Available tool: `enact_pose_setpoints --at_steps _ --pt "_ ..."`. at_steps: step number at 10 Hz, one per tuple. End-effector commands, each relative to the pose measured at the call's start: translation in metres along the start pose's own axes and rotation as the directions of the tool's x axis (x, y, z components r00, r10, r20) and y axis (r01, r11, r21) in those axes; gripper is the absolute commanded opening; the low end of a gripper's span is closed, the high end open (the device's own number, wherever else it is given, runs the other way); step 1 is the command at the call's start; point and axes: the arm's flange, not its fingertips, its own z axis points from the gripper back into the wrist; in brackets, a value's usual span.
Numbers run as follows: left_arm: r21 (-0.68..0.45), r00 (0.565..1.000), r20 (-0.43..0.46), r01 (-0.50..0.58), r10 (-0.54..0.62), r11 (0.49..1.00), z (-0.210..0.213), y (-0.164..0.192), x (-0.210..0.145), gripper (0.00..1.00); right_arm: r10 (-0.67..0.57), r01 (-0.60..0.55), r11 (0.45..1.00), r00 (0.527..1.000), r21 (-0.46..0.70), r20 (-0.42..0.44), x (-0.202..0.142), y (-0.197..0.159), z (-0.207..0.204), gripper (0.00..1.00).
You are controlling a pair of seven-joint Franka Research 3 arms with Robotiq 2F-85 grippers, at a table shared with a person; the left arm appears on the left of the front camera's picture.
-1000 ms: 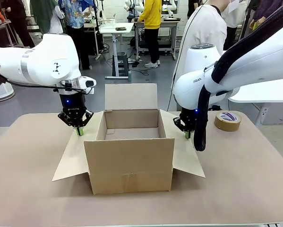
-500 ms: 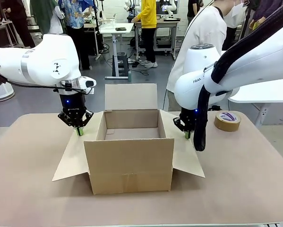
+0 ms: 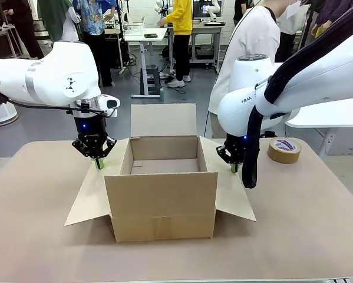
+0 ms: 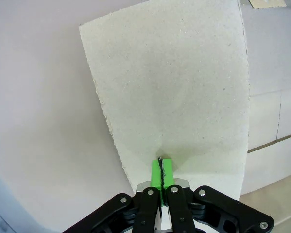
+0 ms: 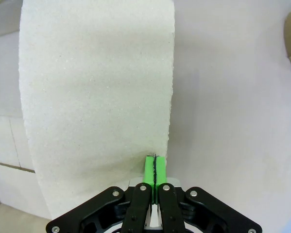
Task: Wrap the clocks to prevent damage.
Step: Once the human has placed the objects inside and stepped back, release both hands from the side flaps of the Package Box.
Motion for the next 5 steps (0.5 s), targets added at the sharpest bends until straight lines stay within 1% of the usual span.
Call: enact_pose_setpoints --at_steps 1,5 --pt "0.002 1.000 -0.006 -0.001 0.001 1.000 -0.0014 0.0007 -0.0003 0.00 0.000 0.000 1.000 1.000 -0.002 -0.005 -0.0007 -0.0005 -0.0026 0.01" --pt "0.002 1.000 -0.006 -0.001 0.001 1.000 -0.0014 0.0007 -0.0003 0.00 0.000 0.000 1.000 1.000 -0.002 -0.005 -0.0007 -0.0005 -0.0026 0.01"
